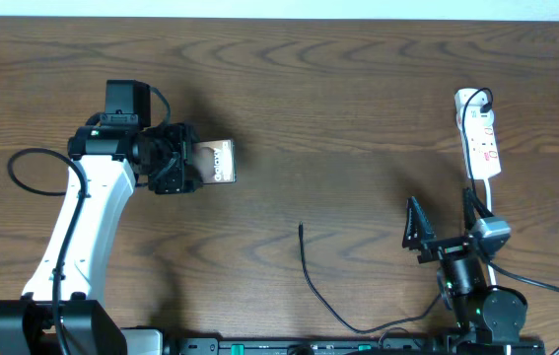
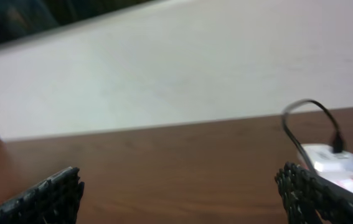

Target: Plug charger to phone and switch on socket

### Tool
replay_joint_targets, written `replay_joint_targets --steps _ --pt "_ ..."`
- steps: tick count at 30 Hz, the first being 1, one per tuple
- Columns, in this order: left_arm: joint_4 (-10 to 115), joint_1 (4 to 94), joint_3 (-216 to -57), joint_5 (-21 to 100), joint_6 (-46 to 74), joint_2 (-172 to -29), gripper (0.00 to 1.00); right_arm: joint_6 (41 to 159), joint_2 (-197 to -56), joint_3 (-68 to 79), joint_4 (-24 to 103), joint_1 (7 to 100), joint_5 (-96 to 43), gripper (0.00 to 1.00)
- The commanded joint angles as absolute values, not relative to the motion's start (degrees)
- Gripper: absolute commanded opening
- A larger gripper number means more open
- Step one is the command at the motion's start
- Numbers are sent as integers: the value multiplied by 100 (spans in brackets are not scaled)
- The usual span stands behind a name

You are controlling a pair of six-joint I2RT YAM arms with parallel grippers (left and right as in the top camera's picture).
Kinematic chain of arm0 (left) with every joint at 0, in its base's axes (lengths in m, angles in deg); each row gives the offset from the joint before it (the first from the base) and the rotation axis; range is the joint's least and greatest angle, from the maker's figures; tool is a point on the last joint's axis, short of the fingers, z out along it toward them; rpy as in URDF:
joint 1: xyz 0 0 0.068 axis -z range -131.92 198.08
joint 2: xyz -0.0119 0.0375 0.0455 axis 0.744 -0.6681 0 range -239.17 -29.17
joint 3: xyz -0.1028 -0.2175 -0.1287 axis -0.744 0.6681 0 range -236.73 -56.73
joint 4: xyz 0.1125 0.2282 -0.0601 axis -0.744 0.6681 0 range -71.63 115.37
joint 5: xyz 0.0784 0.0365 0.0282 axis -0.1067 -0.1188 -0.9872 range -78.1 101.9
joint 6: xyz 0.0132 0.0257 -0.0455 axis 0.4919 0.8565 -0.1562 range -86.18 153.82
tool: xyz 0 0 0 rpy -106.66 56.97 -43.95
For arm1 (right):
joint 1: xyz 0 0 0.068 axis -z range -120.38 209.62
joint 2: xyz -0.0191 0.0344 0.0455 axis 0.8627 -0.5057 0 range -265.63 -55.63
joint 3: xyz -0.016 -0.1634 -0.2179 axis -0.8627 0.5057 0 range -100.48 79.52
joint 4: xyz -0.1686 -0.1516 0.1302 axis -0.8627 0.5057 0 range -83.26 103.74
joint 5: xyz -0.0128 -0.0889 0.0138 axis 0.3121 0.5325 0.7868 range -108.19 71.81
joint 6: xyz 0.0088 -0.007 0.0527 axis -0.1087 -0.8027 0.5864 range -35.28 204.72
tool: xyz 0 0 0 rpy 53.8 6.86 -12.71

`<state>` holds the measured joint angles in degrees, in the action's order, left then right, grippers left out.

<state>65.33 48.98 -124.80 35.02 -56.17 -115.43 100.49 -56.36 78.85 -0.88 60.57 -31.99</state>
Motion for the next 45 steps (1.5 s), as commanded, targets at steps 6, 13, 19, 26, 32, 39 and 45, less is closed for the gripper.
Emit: replay_joint_targets --steps 6,13,19,26,32,39,45 --pt "6572 5124 -12659 2335 -5589 -11447 7 10832 -7171 6394 -121 6042 -4211 99" --pt "6581 5180 -12659 2293 -5587 -11447 7 11256 -10539 4338 -92 6042 -6377 99" --pt "6577 5180 -12659 2293 -5589 -11447 7 11938 -13444 2707 -693 6024 -9542 99" --pt "6572 5183 -12659 2295 -5589 -11447 7 14757 -15660 1929 -1845 5981 -9431 99" --pt "6550 5183 -12659 2293 -5654 -11451 7 15363 -16602 1931 -2853 5371 -9300 91" --pt "6548 5244 -12659 2289 -5650 -11453 7 14753 -16917 1931 -2862 4343 -8828 94" --pt "6546 5607 -12659 1939 -5657 -11462 7 14005 -16921 1931 -2864 3655 -8570 96"
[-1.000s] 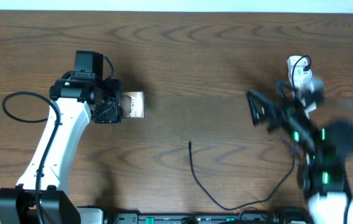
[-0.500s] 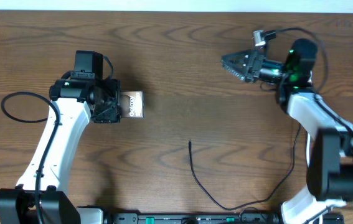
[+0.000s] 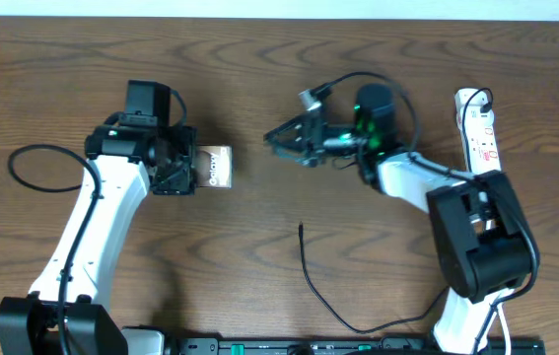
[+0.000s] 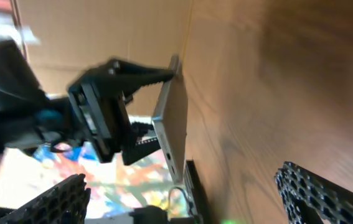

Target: Plug charger to phone and switch on socket

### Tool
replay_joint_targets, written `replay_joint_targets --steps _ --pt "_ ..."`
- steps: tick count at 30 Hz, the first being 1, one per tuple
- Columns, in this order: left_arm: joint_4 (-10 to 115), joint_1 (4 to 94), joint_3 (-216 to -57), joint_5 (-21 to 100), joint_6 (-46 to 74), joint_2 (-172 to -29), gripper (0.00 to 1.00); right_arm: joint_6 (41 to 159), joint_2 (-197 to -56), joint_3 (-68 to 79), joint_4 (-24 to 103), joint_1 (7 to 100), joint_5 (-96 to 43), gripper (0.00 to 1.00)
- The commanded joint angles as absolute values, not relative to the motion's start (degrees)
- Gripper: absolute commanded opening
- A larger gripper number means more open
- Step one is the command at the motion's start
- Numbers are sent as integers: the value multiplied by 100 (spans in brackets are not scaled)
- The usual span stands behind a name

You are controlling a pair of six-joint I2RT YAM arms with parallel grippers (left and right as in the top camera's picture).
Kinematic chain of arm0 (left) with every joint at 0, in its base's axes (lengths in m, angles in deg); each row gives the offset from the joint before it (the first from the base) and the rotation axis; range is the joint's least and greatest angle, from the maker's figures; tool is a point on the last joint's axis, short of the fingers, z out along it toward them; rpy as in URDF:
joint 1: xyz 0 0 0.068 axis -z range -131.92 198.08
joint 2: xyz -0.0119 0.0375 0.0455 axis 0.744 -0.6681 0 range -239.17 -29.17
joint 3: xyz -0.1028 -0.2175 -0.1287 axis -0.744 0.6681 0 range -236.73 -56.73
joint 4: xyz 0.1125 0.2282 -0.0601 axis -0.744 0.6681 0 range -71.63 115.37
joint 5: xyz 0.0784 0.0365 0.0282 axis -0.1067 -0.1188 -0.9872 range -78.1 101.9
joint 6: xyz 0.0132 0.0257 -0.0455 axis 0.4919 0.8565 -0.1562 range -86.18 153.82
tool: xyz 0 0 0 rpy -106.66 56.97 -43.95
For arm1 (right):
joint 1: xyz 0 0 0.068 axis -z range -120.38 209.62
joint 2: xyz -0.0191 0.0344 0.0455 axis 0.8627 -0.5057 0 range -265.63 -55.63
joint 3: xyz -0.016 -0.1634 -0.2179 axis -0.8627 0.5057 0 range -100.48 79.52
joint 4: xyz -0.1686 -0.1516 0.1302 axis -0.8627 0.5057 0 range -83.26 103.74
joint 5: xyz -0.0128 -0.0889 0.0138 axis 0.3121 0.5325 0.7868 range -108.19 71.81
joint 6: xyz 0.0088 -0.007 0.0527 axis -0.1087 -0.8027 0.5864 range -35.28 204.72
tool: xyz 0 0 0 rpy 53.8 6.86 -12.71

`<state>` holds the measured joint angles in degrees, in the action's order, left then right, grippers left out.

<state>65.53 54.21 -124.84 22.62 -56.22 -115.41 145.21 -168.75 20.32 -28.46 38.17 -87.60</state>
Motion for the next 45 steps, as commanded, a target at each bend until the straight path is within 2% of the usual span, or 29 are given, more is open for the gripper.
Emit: replay_joint_targets --steps 1,10,19,28,33,34,40,45 --pt "6546 5692 -12659 1819 -5657 -11469 7 13876 -16921 1931 -2862 3583 -8568 96" --pt "6546 6177 -12659 1740 -6328 -11480 7 13258 -16921 1931 -2820 3290 -8559 99" --pt "6452 6385 -12659 1742 -7431 -11480 7 13273 -16921 1931 -2818 3277 -8329 99" --pt "5989 6494 -12659 1878 -7490 -11482 7 13393 -16921 1931 -2820 3093 -8170 99" --pt "6056 6494 -12659 1873 -7469 -11482 7 13396 -16921 1931 -2820 2984 -8122 92" --pt "6069 6494 -12659 1878 -7469 -11482 7 13406 -16921 1931 -2818 2953 -8071 88" --pt "6118 6494 -12659 1937 -7469 -11482 7 13737 -16921 1931 -2687 2936 -7862 87" --pt "6118 6494 -12659 2002 -7469 -11484 7 13909 -16921 1931 -2523 2929 -7851 82"
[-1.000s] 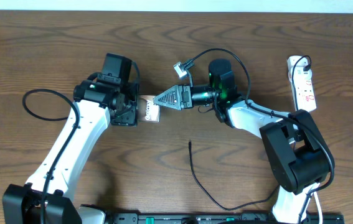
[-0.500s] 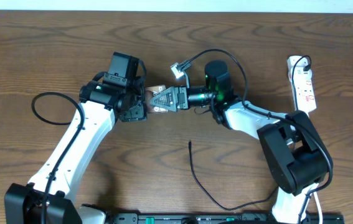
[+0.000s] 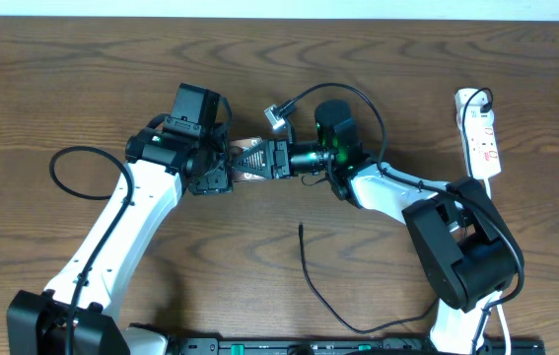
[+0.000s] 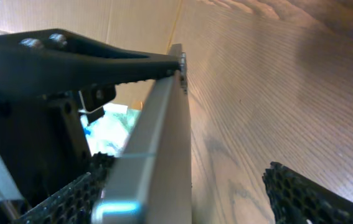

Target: Plug charger to phone and switch on socket

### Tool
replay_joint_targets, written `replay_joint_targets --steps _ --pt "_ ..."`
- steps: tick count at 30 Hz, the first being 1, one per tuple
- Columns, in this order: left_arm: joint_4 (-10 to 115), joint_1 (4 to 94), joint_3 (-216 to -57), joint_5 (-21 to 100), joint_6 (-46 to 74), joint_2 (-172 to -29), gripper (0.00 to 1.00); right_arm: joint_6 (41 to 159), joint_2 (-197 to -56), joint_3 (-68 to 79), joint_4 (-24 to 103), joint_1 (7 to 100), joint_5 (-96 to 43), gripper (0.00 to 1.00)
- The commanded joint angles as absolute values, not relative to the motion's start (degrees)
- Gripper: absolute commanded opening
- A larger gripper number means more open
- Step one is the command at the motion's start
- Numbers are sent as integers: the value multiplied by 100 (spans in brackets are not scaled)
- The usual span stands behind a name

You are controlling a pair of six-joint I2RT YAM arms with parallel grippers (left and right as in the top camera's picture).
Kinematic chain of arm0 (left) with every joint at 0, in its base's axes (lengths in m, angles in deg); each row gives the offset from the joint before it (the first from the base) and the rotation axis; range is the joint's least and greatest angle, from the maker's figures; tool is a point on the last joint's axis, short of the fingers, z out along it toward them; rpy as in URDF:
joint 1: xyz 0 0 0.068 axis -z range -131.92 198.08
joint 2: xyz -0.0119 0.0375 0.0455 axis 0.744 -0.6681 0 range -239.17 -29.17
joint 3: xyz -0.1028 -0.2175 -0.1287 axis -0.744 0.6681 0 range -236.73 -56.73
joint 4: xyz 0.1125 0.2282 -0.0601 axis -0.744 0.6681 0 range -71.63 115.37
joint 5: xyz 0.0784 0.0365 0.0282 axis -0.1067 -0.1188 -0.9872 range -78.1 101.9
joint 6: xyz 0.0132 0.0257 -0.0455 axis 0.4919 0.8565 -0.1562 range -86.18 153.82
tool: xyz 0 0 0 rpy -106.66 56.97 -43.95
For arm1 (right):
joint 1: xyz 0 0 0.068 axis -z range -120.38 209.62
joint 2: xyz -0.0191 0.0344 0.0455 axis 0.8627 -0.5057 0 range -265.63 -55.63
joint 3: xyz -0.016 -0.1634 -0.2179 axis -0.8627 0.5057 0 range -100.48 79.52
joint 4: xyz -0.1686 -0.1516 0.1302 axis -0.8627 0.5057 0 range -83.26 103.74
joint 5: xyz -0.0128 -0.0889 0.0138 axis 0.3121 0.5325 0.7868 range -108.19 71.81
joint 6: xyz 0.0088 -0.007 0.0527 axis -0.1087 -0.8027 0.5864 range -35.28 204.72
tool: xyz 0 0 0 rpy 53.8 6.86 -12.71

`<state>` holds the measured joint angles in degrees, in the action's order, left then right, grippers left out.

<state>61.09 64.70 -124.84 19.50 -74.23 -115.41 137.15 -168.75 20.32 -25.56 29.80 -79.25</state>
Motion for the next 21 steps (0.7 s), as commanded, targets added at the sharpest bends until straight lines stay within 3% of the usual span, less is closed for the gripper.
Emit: replay_joint_targets --steps 1,21 --pt "6118 6494 -12659 2002 -7469 -11484 7 13953 -16921 1931 -2519 2923 -7851 80" --pt "6159 6494 -12659 2000 -7357 -11490 7 13761 -16921 1931 -2540 2853 -7848 55"
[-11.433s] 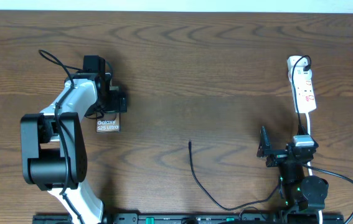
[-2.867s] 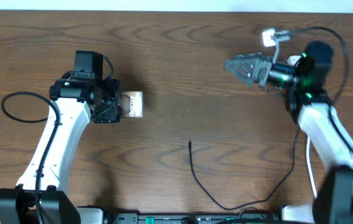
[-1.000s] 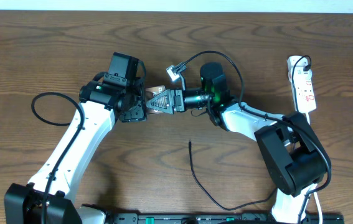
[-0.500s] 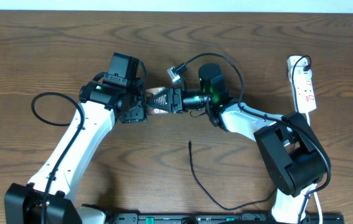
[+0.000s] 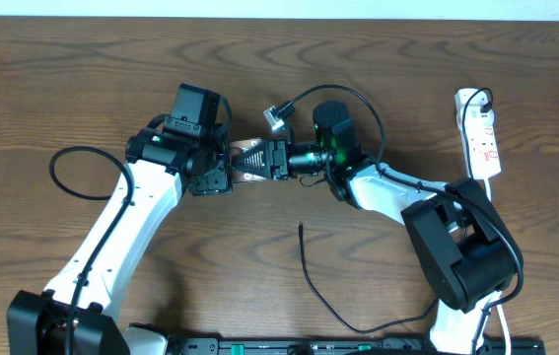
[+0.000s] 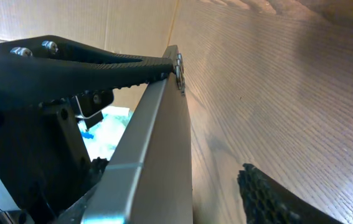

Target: Plug charger to phone and switch on socket

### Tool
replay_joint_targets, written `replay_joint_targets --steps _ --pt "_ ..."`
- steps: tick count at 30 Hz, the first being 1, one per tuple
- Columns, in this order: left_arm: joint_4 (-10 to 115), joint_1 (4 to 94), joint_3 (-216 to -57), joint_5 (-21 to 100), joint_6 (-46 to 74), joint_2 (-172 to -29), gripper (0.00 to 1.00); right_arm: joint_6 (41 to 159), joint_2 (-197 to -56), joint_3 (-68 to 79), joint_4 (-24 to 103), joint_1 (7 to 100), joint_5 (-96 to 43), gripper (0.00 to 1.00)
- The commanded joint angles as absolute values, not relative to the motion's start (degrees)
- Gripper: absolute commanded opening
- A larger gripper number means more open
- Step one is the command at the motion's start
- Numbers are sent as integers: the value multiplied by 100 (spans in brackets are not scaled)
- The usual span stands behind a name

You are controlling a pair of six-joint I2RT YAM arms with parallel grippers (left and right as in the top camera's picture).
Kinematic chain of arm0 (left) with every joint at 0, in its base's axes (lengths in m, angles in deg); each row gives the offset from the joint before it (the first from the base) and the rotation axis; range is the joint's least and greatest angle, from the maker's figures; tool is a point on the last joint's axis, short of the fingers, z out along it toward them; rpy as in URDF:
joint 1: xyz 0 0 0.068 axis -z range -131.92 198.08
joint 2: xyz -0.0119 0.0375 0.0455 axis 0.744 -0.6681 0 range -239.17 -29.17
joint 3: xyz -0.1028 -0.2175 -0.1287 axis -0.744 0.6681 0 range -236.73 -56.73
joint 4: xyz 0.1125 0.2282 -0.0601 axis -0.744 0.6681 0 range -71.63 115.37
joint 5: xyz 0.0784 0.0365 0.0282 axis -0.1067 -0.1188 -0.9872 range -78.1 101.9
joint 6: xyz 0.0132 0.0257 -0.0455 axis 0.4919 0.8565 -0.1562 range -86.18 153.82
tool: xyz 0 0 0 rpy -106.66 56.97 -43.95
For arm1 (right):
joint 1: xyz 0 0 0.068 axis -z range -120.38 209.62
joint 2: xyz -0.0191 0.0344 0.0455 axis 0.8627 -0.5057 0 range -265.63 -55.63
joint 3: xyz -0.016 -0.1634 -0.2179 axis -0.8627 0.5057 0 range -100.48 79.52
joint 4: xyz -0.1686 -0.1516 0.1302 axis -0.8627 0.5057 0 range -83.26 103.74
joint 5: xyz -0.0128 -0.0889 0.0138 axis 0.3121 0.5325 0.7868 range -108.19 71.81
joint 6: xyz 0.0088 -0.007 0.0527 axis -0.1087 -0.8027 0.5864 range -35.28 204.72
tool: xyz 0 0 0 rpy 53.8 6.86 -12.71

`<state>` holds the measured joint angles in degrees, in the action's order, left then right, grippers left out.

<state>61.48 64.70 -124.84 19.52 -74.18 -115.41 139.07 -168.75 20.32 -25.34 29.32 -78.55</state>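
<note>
The phone [image 5: 250, 158] is held on edge above the table's middle, with my left gripper [image 5: 230, 166] shut on its left end. My right gripper [image 5: 271, 160] reaches in from the right and straddles the phone's other end; it is open. In the right wrist view the phone [image 6: 164, 137] fills the space between the fingers, with a narrow gap left to the right fingertip [image 6: 269, 196]. The left gripper's black finger [image 6: 70, 59] lies along the phone's far end. The black charger cable [image 5: 316, 288] lies loose on the table, its plug end [image 5: 301, 229] pointing up. The white socket strip [image 5: 478, 133] is at far right.
The right arm's base [image 5: 466, 261] stands at the lower right, between the cable and the socket strip's cord. A black cable loop [image 5: 67, 176] hangs off the left arm. A dark rail [image 5: 309, 345] runs along the table's front edge.
My right gripper's fingers have drawn closer together round the phone; the right fingertip now sits nearer the phone's face. Neither arm nor the phone has visibly shifted.
At first my left gripper held the phone at the left while the right arm was folded near its base. Then the right gripper was at the table's middle, open and facing the phone. Later both met at centre, the right fingers astride the phone and now narrower.
</note>
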Motion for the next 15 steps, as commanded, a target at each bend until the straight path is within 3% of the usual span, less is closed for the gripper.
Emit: replay_joint_targets --steps 1,15 --pt "6161 6494 -12659 2000 -7355 -11490 7 13734 -16921 1931 -2540 2848 -7848 52" --pt "6159 6494 -12659 2000 -7230 -11490 7 13675 -16921 1931 -2536 2838 -7827 41"
